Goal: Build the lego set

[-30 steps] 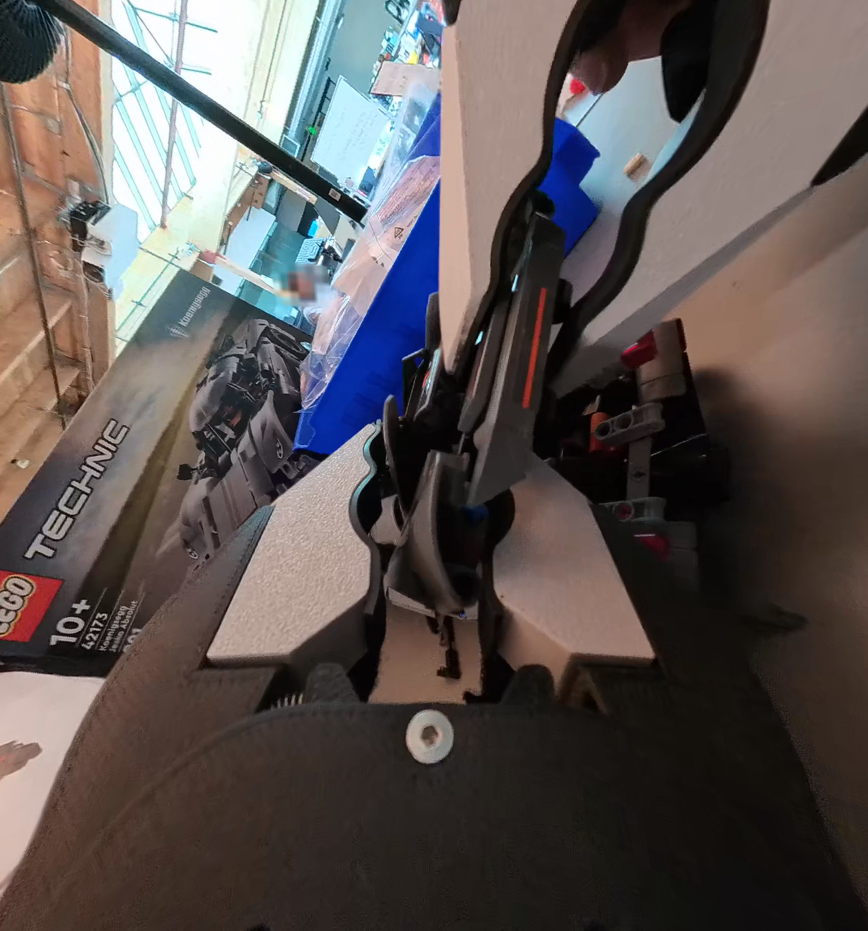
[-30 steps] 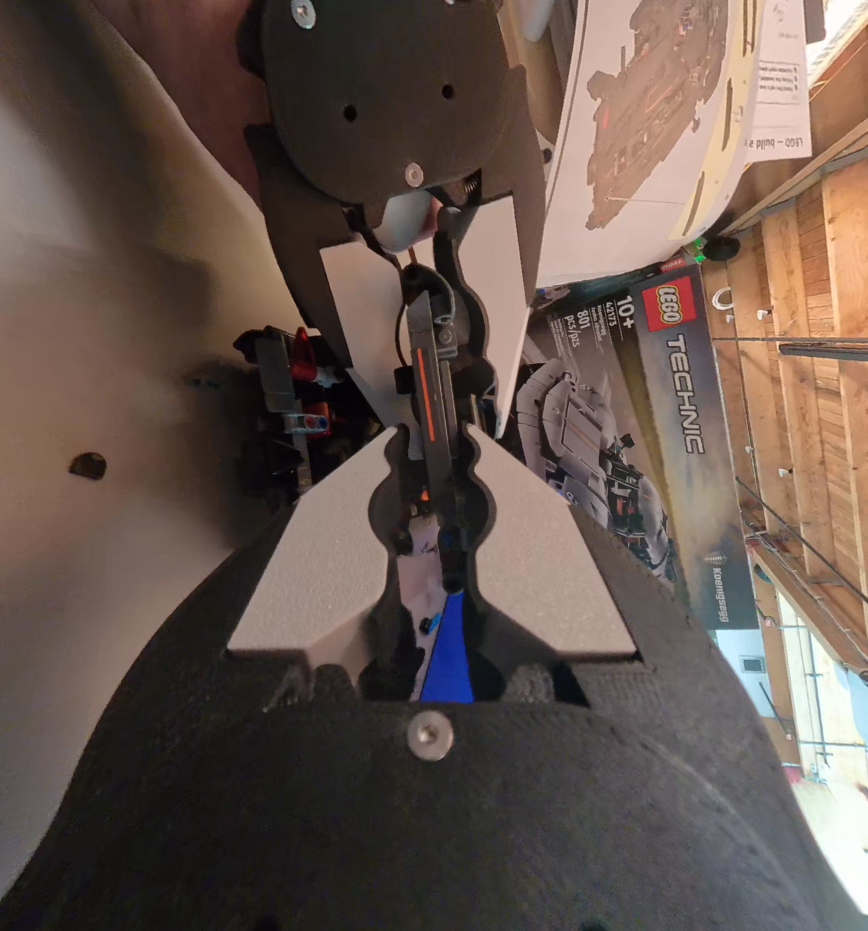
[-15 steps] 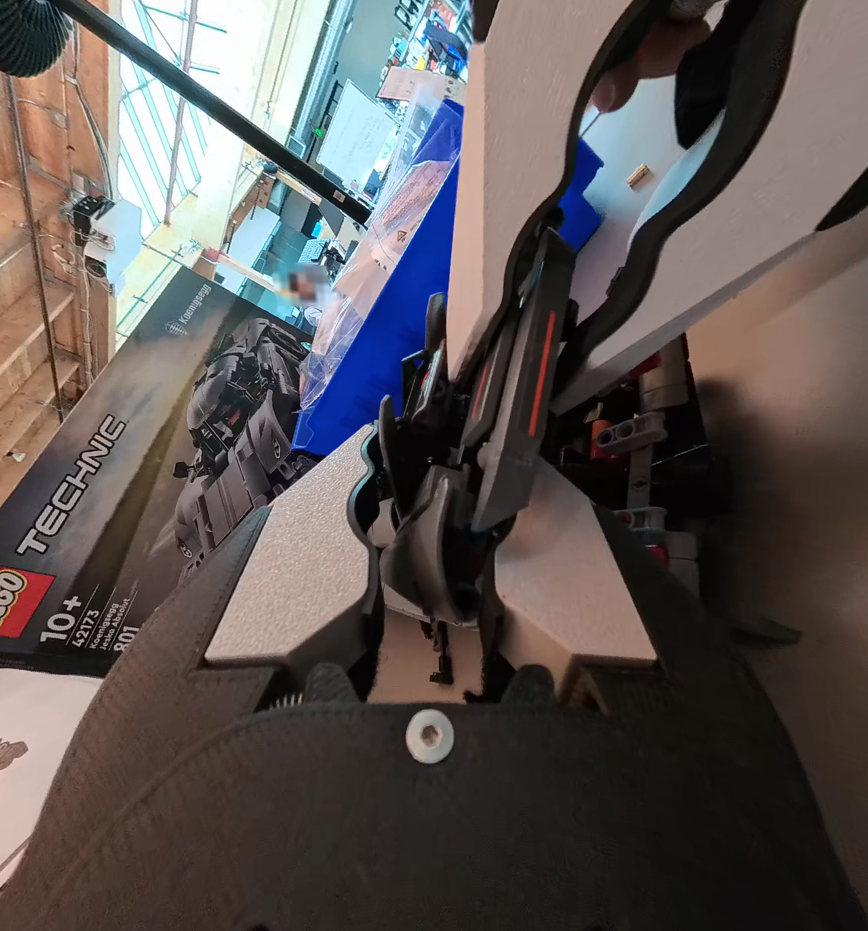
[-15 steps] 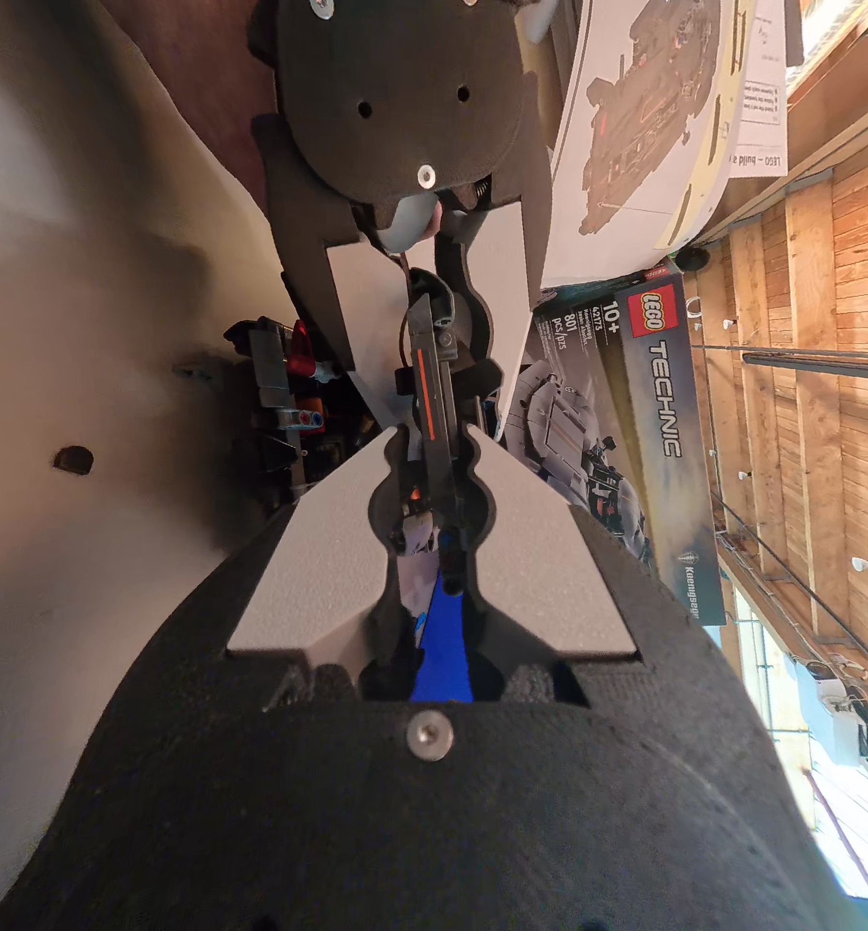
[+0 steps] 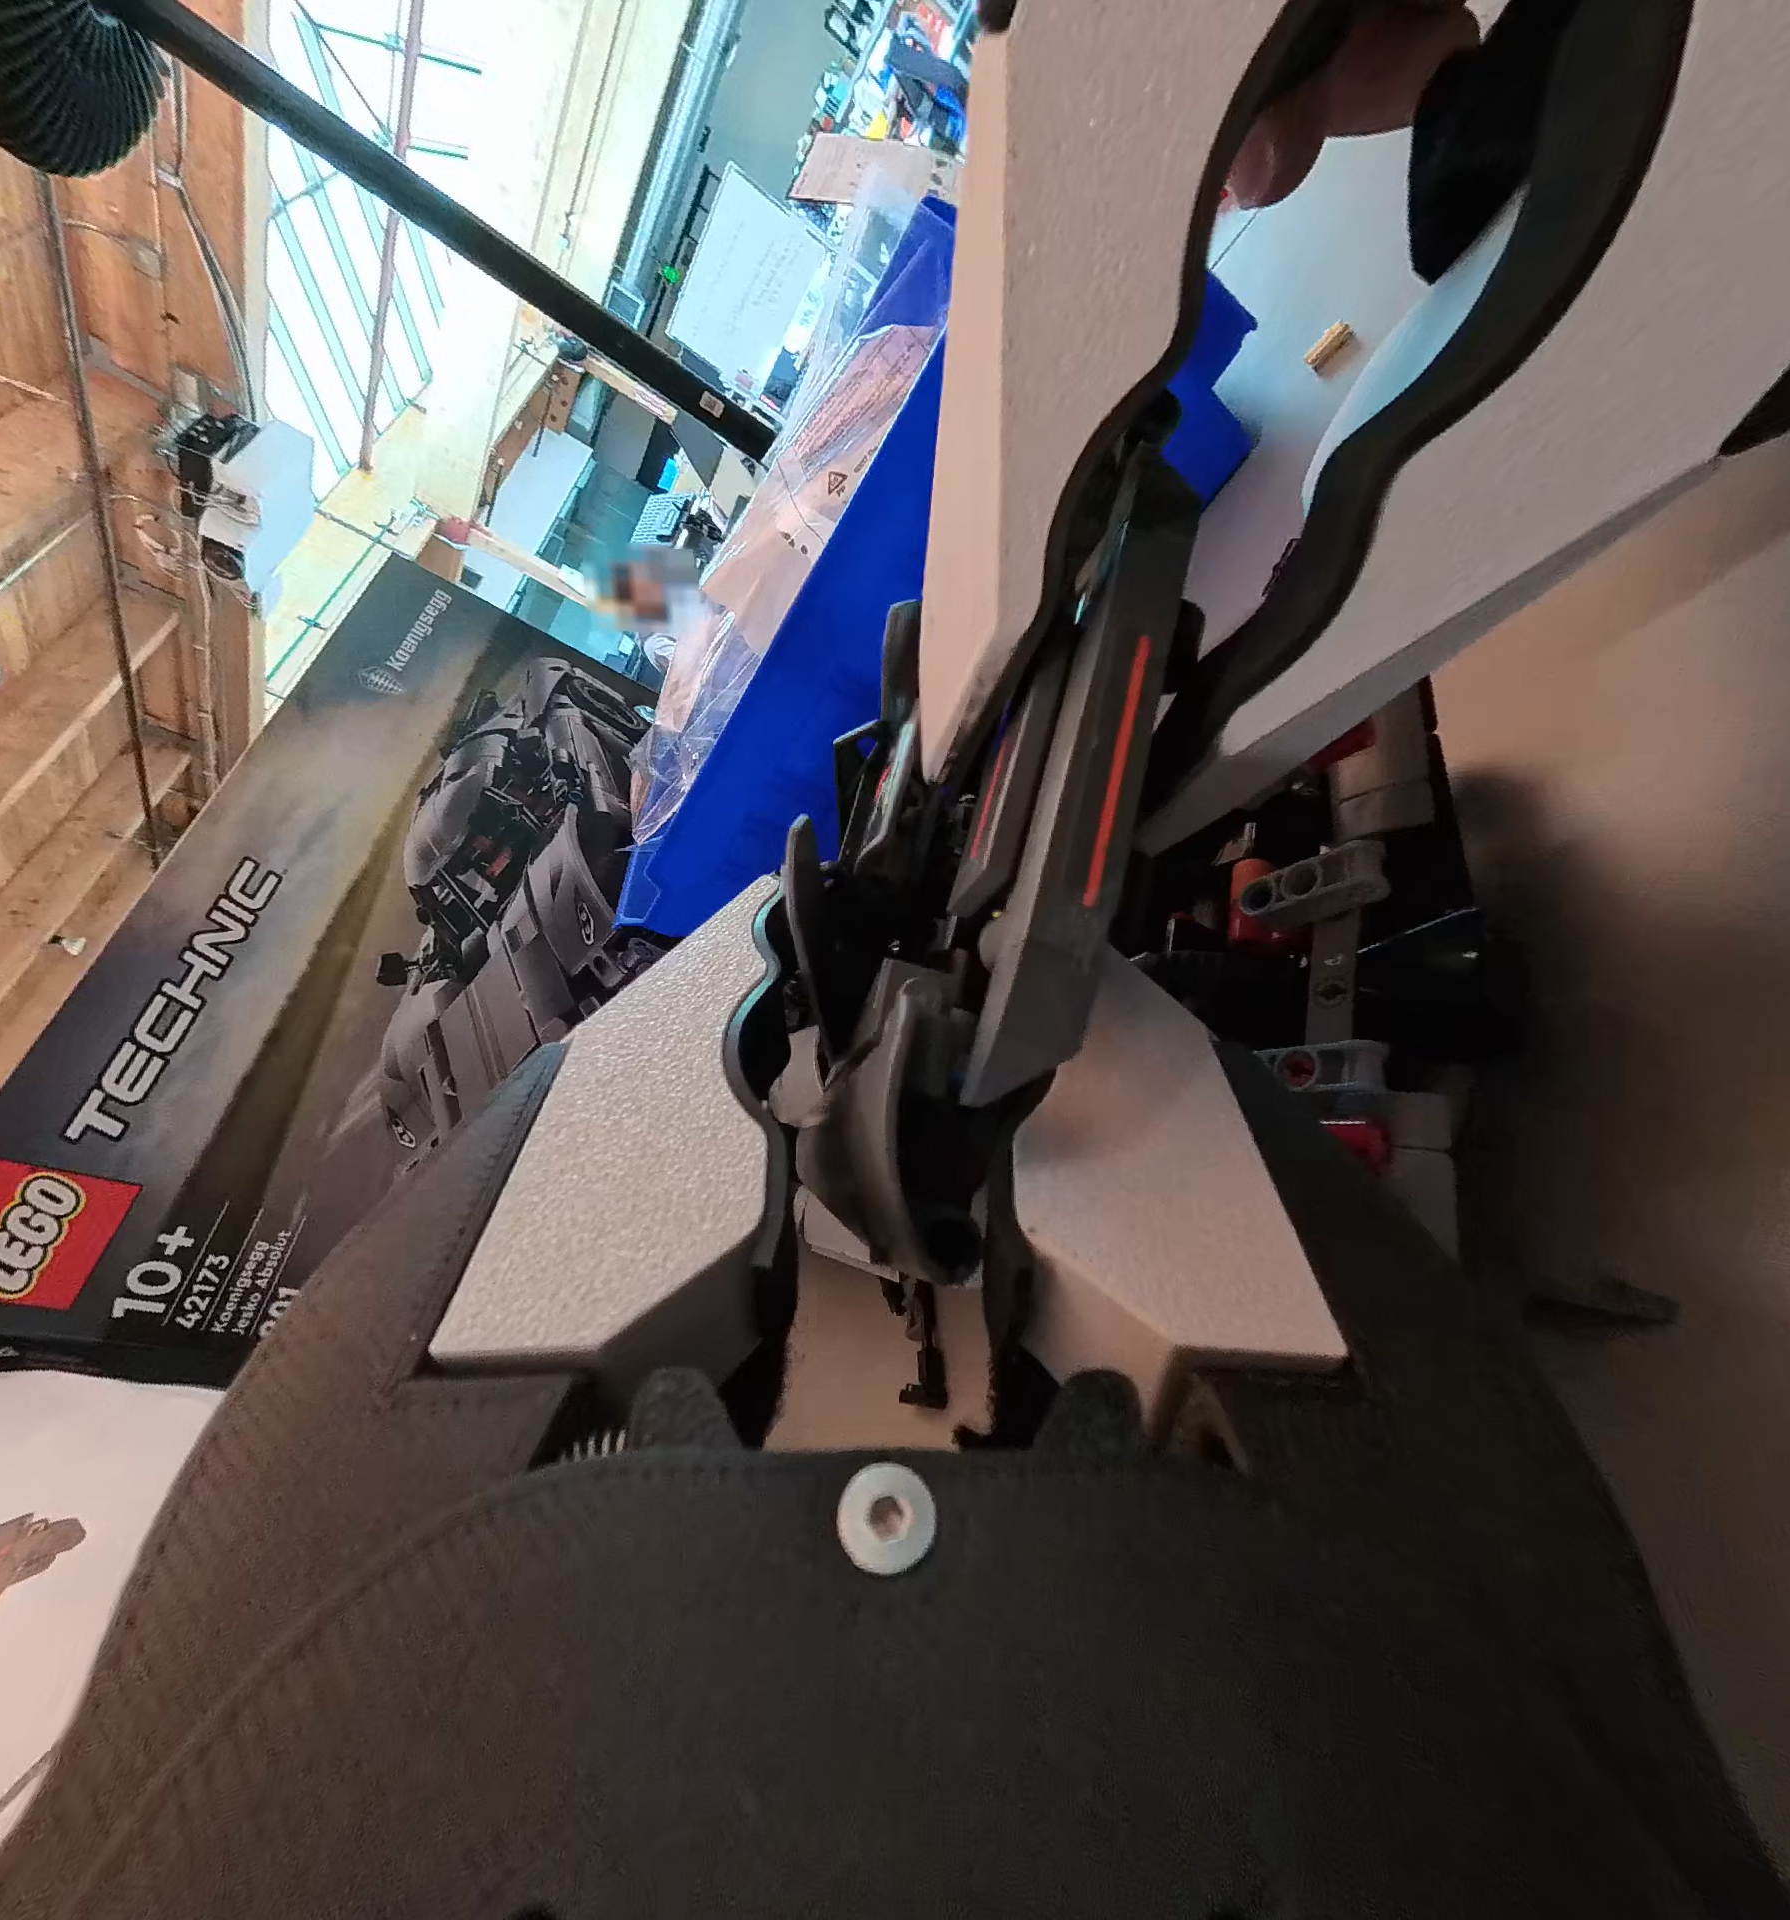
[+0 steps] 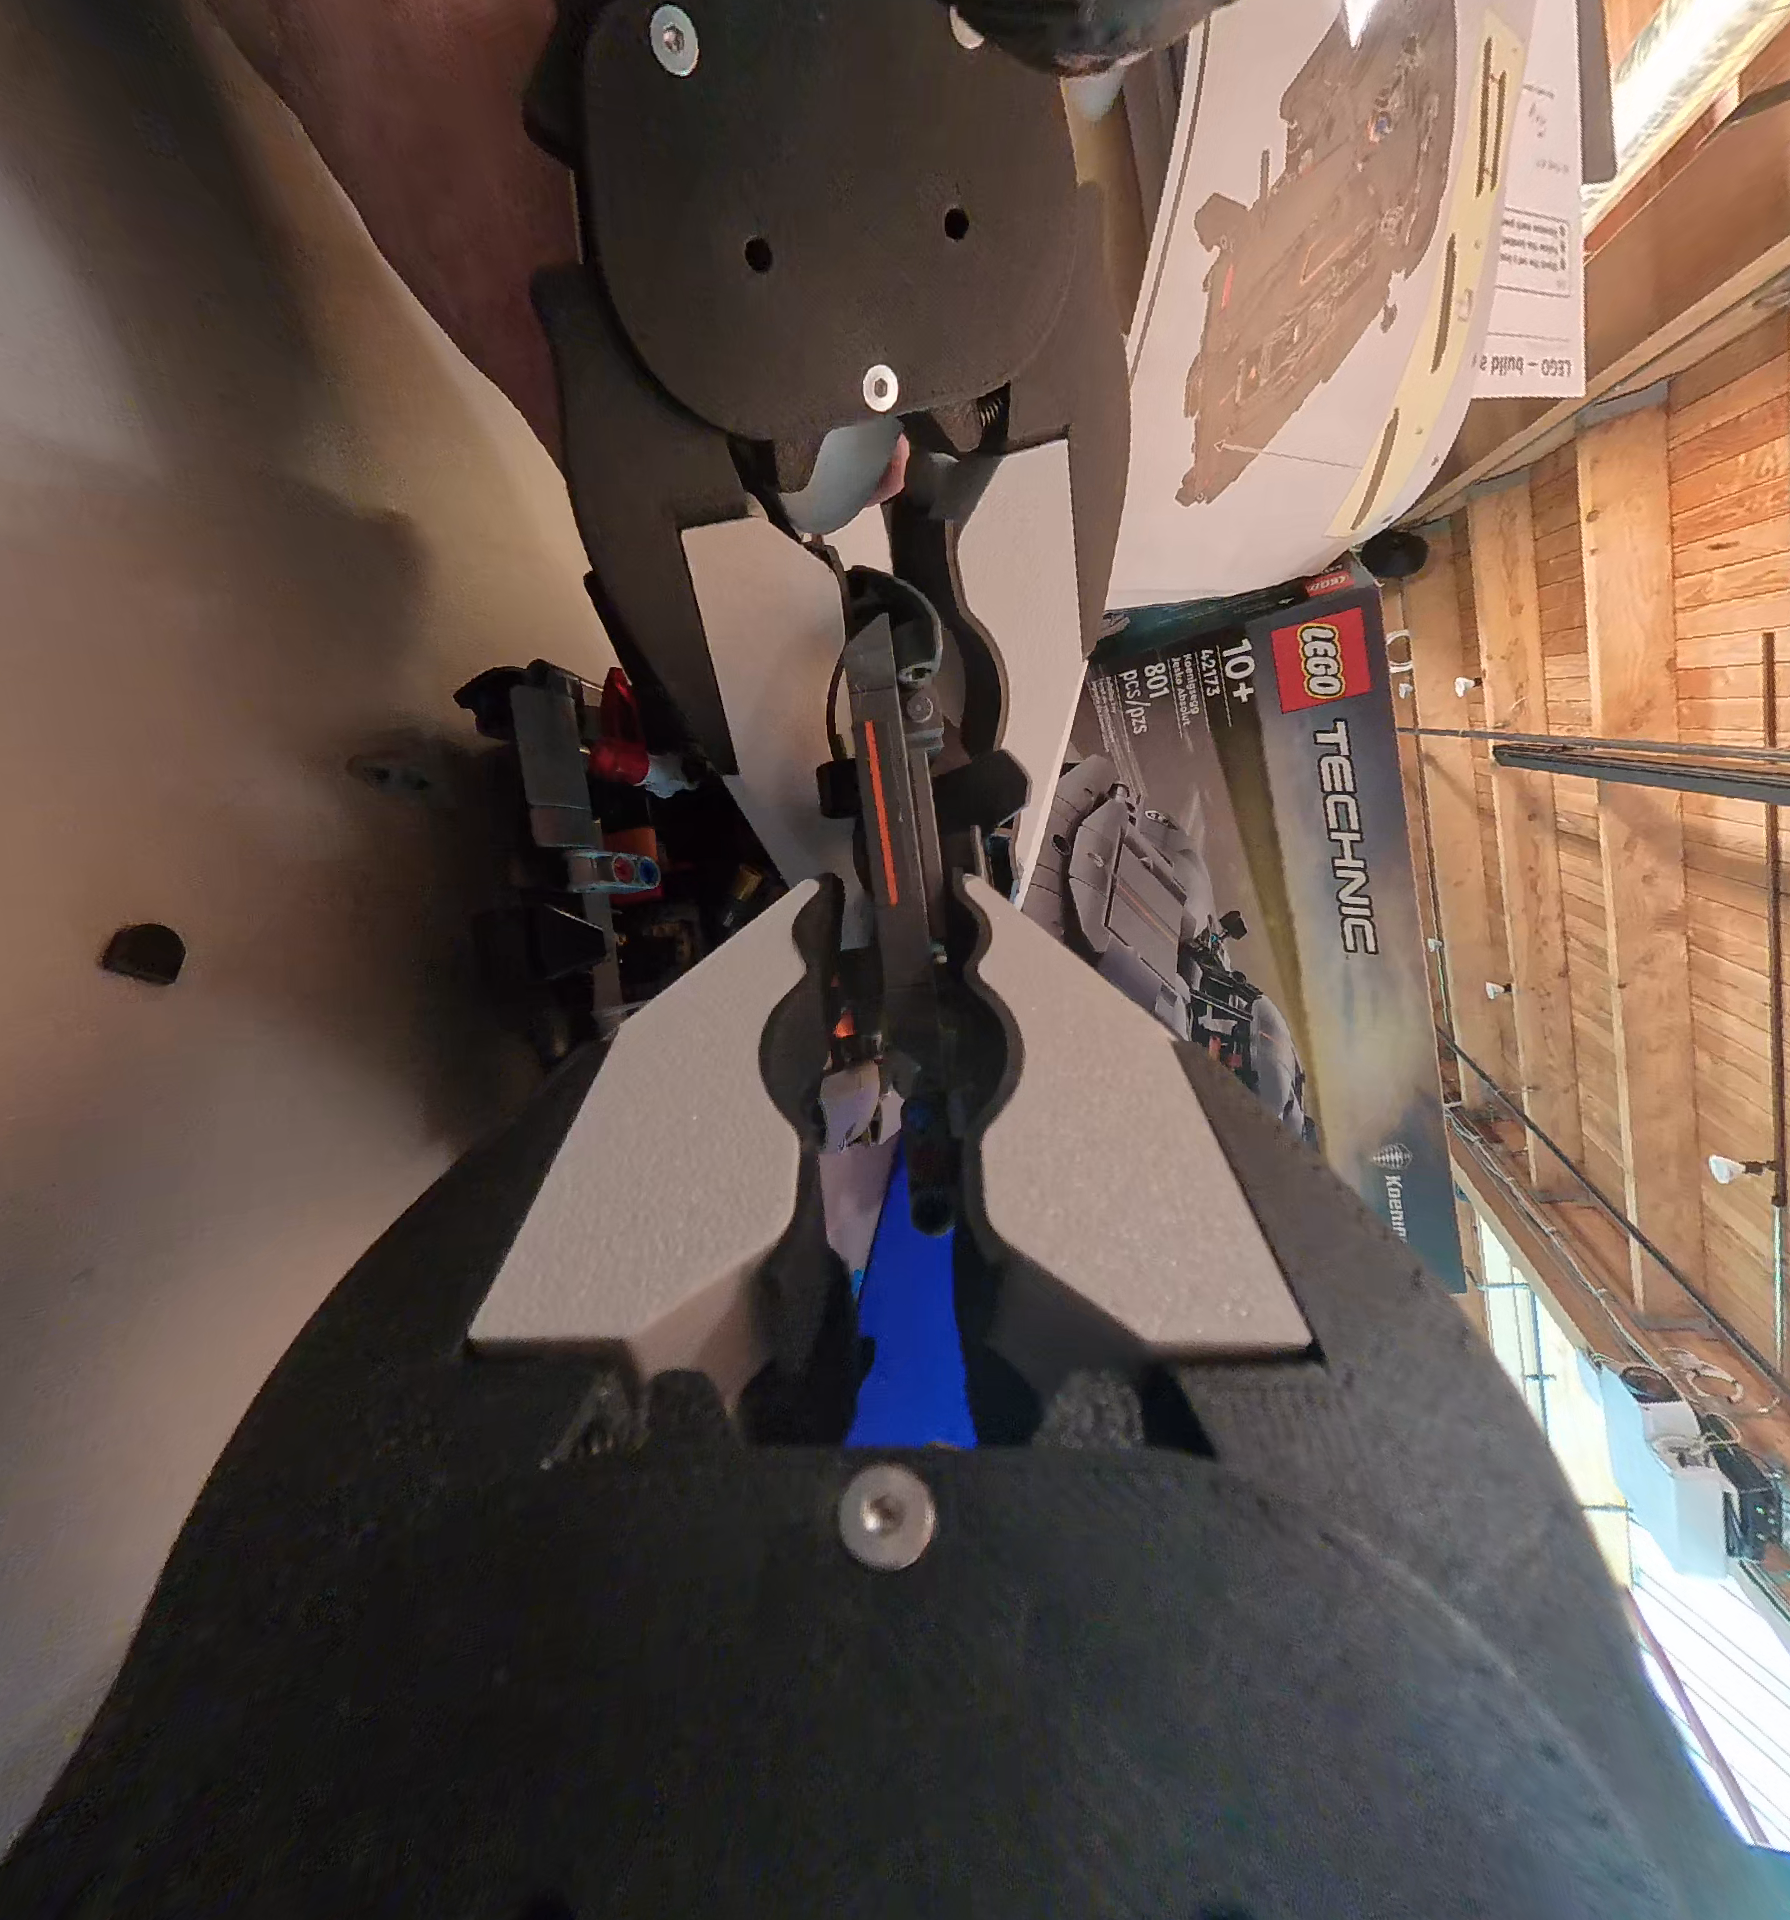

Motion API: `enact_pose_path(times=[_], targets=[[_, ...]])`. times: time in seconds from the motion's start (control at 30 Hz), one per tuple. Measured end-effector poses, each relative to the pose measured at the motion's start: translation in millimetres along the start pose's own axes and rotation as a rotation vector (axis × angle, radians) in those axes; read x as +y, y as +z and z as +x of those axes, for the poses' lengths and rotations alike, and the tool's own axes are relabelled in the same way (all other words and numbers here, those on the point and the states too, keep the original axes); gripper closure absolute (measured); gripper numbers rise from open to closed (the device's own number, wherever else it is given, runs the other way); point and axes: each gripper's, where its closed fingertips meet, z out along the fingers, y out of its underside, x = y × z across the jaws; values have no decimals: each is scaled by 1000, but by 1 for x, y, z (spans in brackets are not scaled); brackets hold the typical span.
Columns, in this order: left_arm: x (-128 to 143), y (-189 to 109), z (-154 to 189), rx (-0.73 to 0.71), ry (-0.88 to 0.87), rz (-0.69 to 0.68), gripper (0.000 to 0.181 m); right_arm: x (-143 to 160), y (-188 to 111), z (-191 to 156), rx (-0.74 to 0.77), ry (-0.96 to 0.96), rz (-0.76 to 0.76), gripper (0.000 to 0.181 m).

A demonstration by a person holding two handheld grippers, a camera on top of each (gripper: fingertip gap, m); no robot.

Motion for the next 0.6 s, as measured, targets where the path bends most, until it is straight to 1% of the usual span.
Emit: enact_pose_path(times=[0.03,0.2,0.4,0.47,0.6], targets=[[0,0,0,0,-3,2,148,0,0,1,3,0,-1,164],[1,0,-1,-1,36,4,150,-3,2,0,22,-24,2,164],[2,0,-2,-4,28,3,152,-4,3,2,39,-23,7,164],[2,0,-2,-9,33,0,154,-6,1,3,36,-19,14,158],[2,-1,-3,-11,31,0,154,1,-3,4,18,-17,-7,157]])
